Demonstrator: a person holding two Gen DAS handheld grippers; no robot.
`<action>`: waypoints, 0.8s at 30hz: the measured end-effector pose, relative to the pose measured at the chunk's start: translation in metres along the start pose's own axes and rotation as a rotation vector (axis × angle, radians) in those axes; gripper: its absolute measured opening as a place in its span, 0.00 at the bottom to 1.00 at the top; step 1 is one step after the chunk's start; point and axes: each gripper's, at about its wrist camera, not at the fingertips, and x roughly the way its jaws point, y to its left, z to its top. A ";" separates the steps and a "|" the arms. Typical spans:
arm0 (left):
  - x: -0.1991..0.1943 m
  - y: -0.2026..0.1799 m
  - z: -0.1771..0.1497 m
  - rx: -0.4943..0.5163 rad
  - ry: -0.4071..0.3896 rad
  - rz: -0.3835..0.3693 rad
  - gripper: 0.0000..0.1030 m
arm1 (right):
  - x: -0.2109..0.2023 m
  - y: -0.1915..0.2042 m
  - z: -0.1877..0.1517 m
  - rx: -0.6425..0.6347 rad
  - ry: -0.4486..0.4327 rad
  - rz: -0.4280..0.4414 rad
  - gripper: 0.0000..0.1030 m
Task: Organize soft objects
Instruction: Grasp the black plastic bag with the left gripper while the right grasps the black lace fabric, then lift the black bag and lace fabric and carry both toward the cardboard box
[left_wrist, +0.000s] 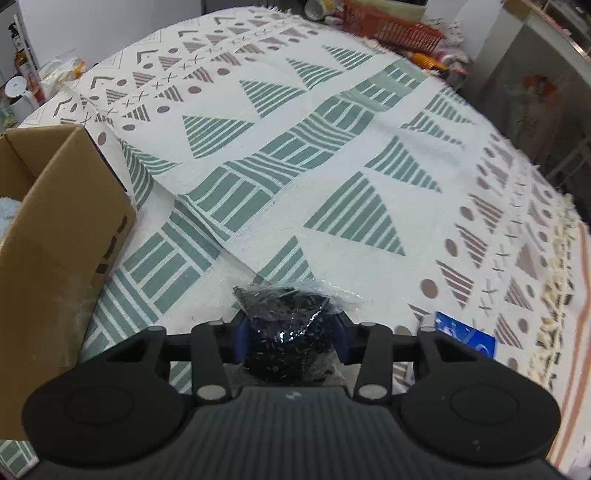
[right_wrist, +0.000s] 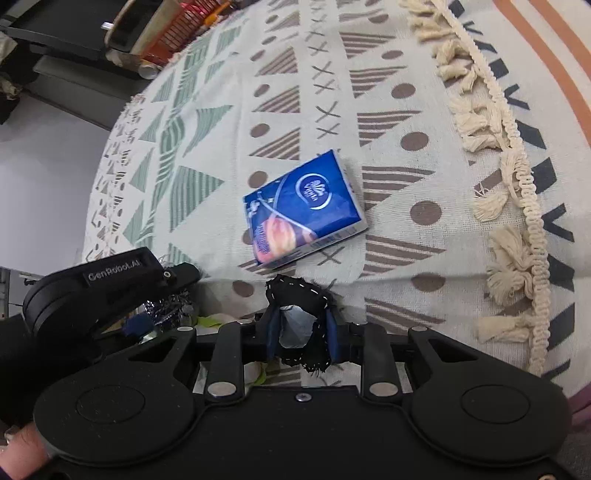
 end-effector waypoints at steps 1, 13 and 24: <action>-0.005 0.002 -0.002 0.001 -0.007 -0.007 0.41 | -0.003 0.001 -0.002 -0.005 -0.007 0.005 0.25; -0.071 0.031 -0.015 0.032 -0.116 -0.137 0.41 | -0.049 0.015 -0.019 -0.059 -0.146 0.042 0.25; -0.120 0.074 -0.022 0.022 -0.207 -0.205 0.41 | -0.086 0.047 -0.042 -0.116 -0.270 0.024 0.25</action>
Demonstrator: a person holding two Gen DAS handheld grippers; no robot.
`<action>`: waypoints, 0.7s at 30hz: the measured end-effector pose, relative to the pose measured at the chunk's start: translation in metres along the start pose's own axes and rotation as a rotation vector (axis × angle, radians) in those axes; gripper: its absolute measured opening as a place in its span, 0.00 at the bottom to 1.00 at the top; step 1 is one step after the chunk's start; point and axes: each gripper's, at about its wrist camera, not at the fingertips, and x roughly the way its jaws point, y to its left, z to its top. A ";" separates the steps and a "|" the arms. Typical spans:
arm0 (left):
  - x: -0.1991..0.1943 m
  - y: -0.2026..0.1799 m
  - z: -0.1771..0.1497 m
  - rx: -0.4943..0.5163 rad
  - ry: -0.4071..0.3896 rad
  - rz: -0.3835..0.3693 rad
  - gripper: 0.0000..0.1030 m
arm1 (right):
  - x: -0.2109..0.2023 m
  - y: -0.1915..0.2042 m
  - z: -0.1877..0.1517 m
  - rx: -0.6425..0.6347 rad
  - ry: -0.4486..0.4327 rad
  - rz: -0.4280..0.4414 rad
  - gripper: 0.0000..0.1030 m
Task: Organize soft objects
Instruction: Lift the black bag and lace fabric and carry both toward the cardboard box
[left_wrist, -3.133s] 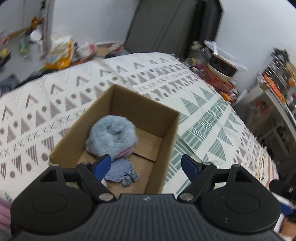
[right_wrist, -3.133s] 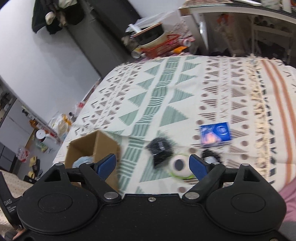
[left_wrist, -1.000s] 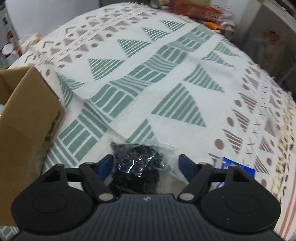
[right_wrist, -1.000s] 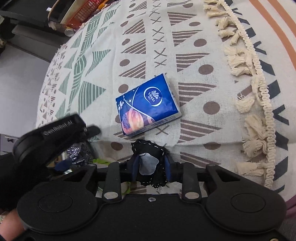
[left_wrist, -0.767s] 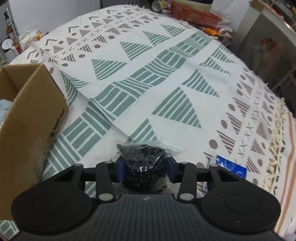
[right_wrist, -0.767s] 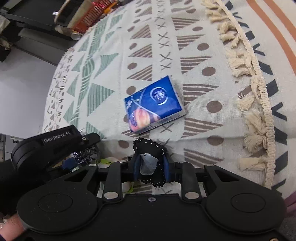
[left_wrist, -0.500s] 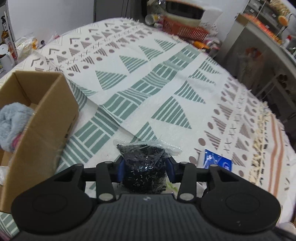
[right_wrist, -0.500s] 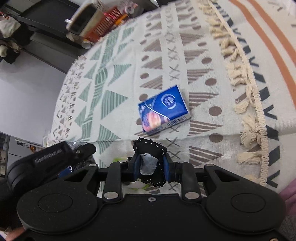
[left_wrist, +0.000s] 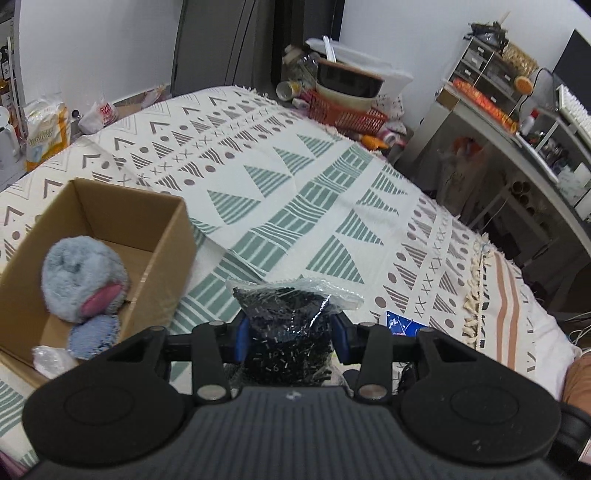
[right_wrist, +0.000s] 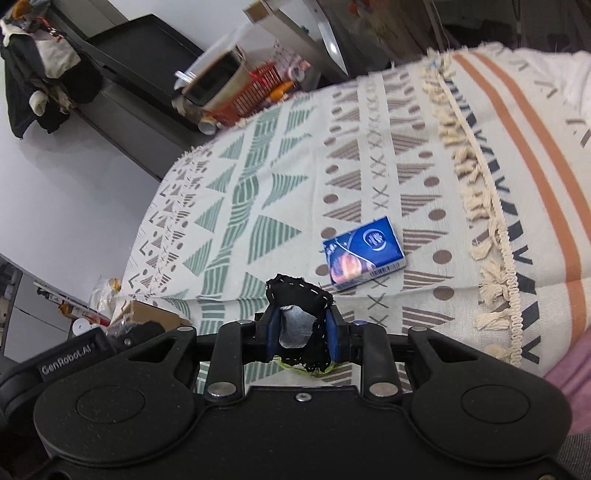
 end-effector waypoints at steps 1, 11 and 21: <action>-0.003 0.003 0.000 -0.002 -0.005 -0.006 0.41 | -0.003 0.003 -0.001 -0.005 -0.010 -0.004 0.25; -0.035 0.037 0.002 -0.037 -0.053 -0.075 0.41 | -0.029 0.023 -0.009 -0.058 -0.111 -0.033 0.25; -0.065 0.079 0.013 -0.107 -0.099 -0.089 0.41 | -0.041 0.052 -0.017 -0.138 -0.136 -0.017 0.25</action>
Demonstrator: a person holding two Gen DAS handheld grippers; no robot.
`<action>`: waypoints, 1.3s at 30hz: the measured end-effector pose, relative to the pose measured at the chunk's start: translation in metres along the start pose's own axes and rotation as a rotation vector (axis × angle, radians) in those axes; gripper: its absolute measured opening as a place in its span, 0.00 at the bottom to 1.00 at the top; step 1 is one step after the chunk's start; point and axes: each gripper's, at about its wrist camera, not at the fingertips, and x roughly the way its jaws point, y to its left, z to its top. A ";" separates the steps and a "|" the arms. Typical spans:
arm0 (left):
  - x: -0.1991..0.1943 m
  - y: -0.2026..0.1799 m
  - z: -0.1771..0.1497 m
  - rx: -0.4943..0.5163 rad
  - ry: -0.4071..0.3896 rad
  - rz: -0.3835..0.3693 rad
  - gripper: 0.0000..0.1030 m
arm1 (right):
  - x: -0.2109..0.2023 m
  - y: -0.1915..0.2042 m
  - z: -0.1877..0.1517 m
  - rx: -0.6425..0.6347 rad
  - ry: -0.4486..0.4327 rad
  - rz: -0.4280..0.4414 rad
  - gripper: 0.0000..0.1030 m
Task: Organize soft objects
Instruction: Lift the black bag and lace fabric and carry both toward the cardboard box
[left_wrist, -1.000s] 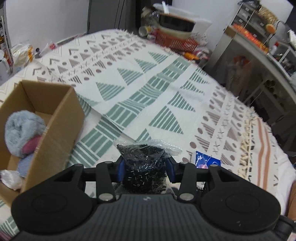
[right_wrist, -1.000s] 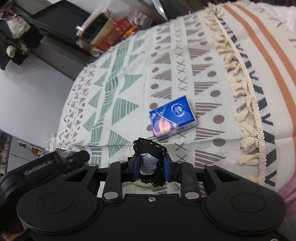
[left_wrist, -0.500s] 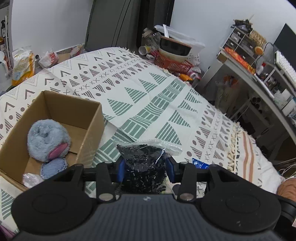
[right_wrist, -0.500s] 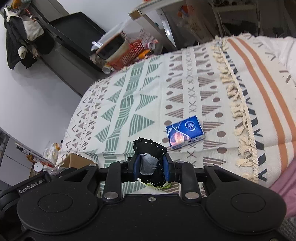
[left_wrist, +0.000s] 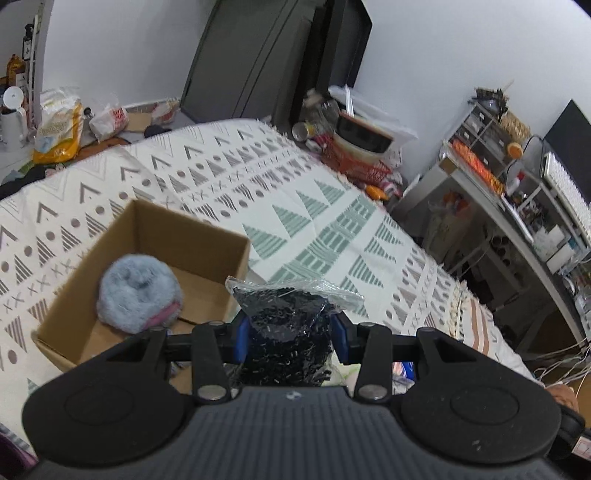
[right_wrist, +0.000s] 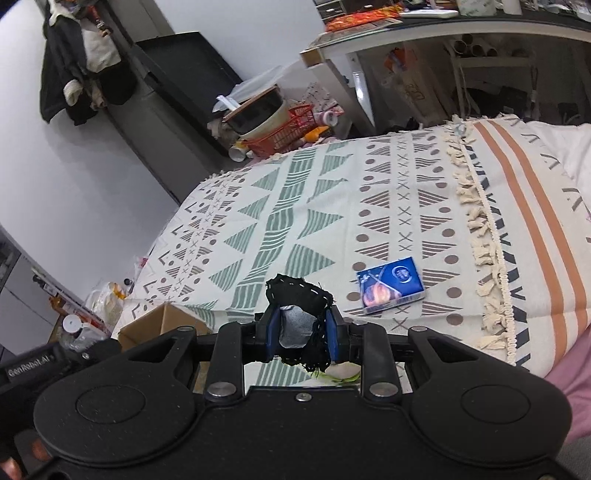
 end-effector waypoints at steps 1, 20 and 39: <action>-0.003 0.003 0.002 0.003 -0.007 0.004 0.41 | -0.001 0.002 0.000 0.002 -0.003 0.003 0.25; -0.013 0.071 0.028 -0.134 -0.072 0.030 0.41 | 0.012 0.100 -0.008 -0.078 0.013 0.143 0.25; 0.022 0.137 0.053 -0.252 -0.058 0.010 0.42 | 0.074 0.182 -0.026 -0.142 0.100 0.192 0.25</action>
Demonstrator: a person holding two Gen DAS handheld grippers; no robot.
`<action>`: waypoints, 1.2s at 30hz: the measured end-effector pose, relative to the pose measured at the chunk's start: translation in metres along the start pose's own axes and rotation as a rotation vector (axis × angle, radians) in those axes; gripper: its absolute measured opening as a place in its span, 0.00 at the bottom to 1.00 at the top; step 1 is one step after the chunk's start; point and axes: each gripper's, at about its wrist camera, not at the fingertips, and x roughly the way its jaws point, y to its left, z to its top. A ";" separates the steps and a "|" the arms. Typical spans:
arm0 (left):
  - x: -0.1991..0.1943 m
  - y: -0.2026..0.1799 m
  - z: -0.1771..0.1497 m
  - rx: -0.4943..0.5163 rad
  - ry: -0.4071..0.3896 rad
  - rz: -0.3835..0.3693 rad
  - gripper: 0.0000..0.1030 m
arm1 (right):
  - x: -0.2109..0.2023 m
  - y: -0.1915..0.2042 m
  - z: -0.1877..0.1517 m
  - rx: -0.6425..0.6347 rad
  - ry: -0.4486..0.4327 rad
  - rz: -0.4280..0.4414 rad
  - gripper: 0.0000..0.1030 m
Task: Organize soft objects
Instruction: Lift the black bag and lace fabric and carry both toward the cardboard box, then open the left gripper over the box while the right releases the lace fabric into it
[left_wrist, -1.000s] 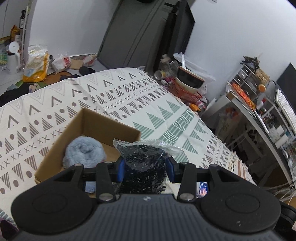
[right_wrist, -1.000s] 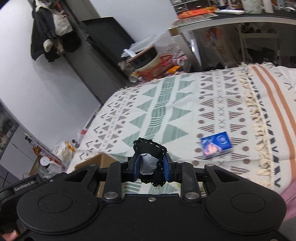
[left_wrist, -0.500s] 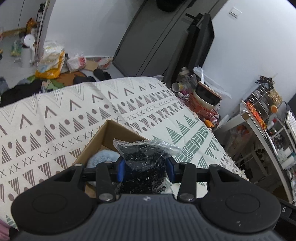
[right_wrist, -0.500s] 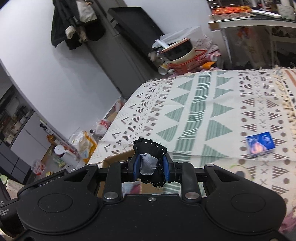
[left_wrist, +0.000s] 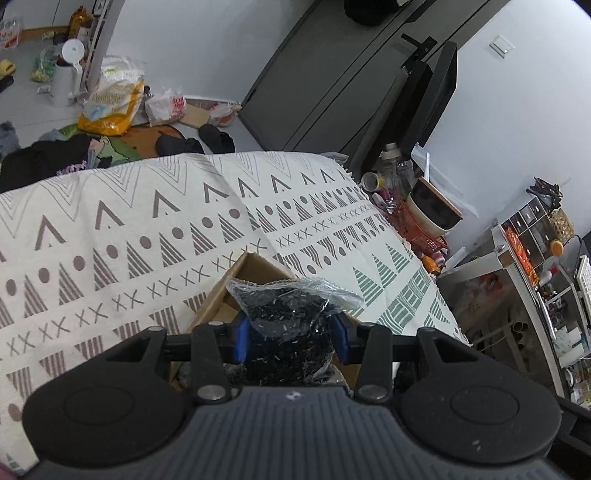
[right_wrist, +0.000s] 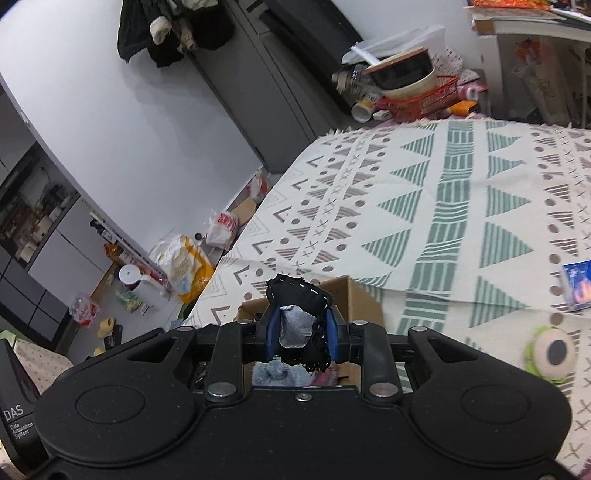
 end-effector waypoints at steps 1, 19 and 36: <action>0.003 0.001 0.001 -0.003 0.001 -0.002 0.42 | 0.004 0.002 0.000 -0.001 0.005 -0.001 0.25; 0.035 0.003 0.019 -0.092 -0.026 -0.017 0.69 | 0.036 0.005 0.012 0.014 0.044 -0.004 0.25; 0.018 -0.007 0.015 -0.031 -0.082 0.026 0.74 | 0.033 -0.012 0.015 0.049 0.057 0.032 0.52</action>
